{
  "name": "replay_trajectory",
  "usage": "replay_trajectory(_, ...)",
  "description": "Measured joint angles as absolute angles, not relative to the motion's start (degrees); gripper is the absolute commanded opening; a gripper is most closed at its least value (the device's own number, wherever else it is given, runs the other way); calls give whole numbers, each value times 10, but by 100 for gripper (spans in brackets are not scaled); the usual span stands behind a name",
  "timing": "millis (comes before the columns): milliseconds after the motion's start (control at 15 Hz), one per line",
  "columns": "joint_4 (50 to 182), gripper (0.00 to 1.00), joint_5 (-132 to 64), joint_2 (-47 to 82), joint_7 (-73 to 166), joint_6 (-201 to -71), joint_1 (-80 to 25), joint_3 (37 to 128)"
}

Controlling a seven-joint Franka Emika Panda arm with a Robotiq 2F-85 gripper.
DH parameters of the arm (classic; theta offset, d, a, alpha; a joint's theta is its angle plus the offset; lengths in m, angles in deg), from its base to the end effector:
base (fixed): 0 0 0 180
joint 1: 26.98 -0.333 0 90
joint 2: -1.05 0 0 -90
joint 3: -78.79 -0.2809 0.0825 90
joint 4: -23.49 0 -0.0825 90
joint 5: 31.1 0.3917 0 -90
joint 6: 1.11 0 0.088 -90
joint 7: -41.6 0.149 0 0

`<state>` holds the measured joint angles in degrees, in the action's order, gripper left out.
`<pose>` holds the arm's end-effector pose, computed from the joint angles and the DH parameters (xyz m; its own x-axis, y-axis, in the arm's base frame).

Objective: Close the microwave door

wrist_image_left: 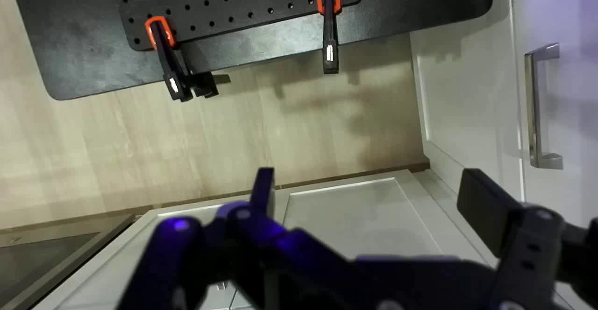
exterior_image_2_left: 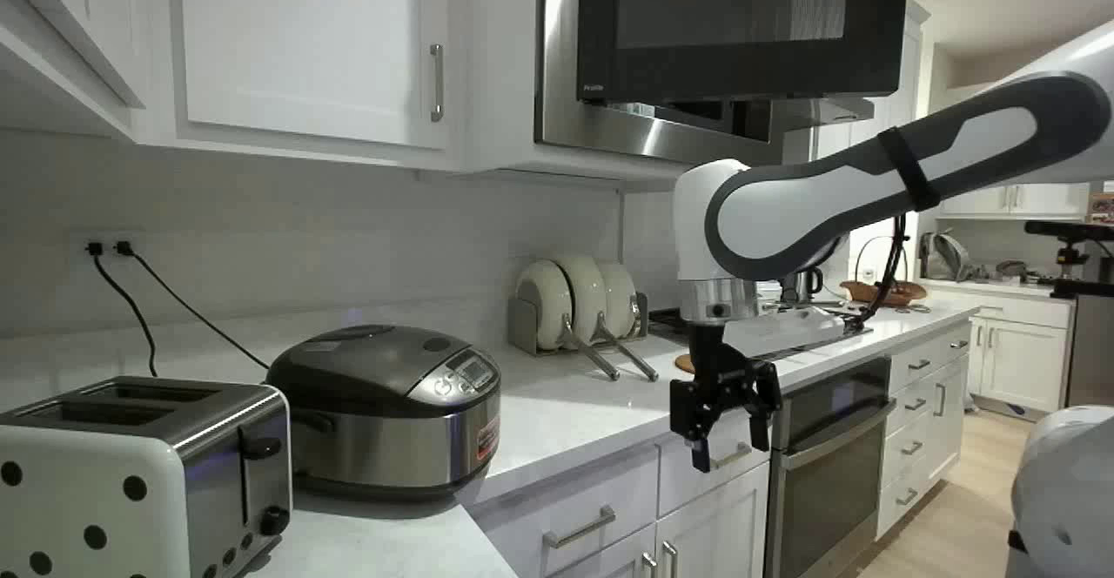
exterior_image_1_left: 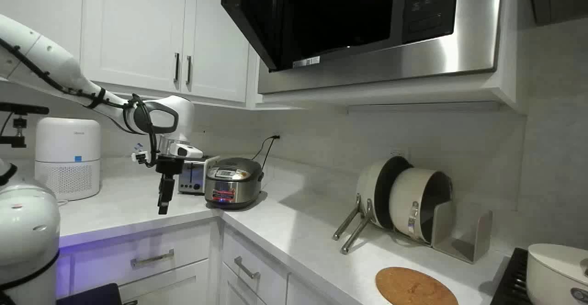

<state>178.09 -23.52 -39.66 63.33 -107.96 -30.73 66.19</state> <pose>0.3272 0.0966 0.3523 0.9726 -0.2035 -0.1125 -0.1967 -0.9781 0.0688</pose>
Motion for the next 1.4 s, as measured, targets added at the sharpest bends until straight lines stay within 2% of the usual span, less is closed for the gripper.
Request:
replay_trajectory(1000, 1776, 100, -235, -403, 633, -1080, -312, 662)
replay_trajectory(1400, 1765, 100, -235, -507, 633, -1074, -345, 657)
